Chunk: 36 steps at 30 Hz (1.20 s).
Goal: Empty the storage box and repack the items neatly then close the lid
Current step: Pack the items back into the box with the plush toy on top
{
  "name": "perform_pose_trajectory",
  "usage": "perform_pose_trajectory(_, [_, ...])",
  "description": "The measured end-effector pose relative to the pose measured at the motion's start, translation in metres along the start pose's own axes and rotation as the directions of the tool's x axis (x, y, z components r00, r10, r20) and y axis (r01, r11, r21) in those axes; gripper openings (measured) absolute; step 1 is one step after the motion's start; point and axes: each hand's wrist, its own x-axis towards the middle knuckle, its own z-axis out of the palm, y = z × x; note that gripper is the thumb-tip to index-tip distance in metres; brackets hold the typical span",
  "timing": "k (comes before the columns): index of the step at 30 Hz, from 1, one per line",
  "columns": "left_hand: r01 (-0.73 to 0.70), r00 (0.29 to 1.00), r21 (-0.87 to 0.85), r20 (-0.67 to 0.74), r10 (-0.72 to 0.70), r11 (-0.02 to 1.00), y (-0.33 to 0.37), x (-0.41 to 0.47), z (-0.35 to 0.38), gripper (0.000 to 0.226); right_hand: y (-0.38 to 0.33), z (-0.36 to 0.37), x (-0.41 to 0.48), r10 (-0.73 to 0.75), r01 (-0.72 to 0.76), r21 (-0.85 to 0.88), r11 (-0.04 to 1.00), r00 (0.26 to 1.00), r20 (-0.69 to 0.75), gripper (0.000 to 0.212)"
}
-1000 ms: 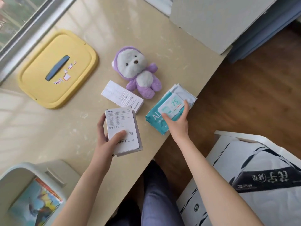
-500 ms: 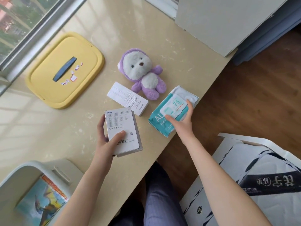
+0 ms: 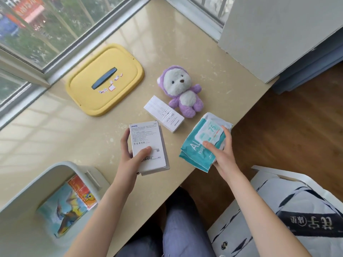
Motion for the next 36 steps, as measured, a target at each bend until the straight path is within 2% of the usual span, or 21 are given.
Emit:
perform_pose_trajectory(7, [-0.117,0.989,-0.113,-0.1,0.106,0.987,0.043,-0.079,-0.042,0.069,-0.048,0.058,-0.068,-0.089,0.118,-0.101,0.988,0.963,0.254,0.086])
perform_pose_trajectory(13, [-0.247,0.925,-0.19,-0.338,0.173,0.95,0.063,-0.162,-0.107,0.075,-0.062,0.143,-0.104,-0.124,0.224,-0.171,0.959,0.88,0.458,0.089])
perform_pose_trajectory(16, [-0.319,0.859,-0.208,-0.475,0.19,0.925,0.056,-0.205,-0.146,0.073,-0.055,0.182,-0.119,-0.107,0.27,-0.205,0.941,0.811,0.575,0.089])
perform_pose_trajectory(21, [-0.457,0.676,-0.221,-0.716,0.174,0.862,0.02,-0.268,-0.205,0.077,-0.032,0.231,-0.143,-0.045,0.315,-0.264,0.912,0.715,0.698,0.09])
perform_pose_trajectory(25, [-0.487,0.596,-0.25,-0.796,0.109,0.837,-0.022,-0.302,-0.235,0.077,-0.002,0.249,-0.163,0.006,0.364,-0.332,0.87,0.666,0.746,0.092])
perform_pose_trajectory(31, [-0.455,0.592,-0.337,-0.806,-0.003,0.824,-0.087,-0.33,-0.265,0.075,0.056,0.248,-0.193,0.076,0.354,-0.441,0.825,0.704,0.706,0.087])
perform_pose_trajectory(36, [-0.415,0.67,-0.391,-0.742,-0.015,0.822,-0.114,-0.349,-0.306,0.076,0.099,0.253,-0.226,0.058,0.366,-0.477,0.799,0.742,0.668,0.084])
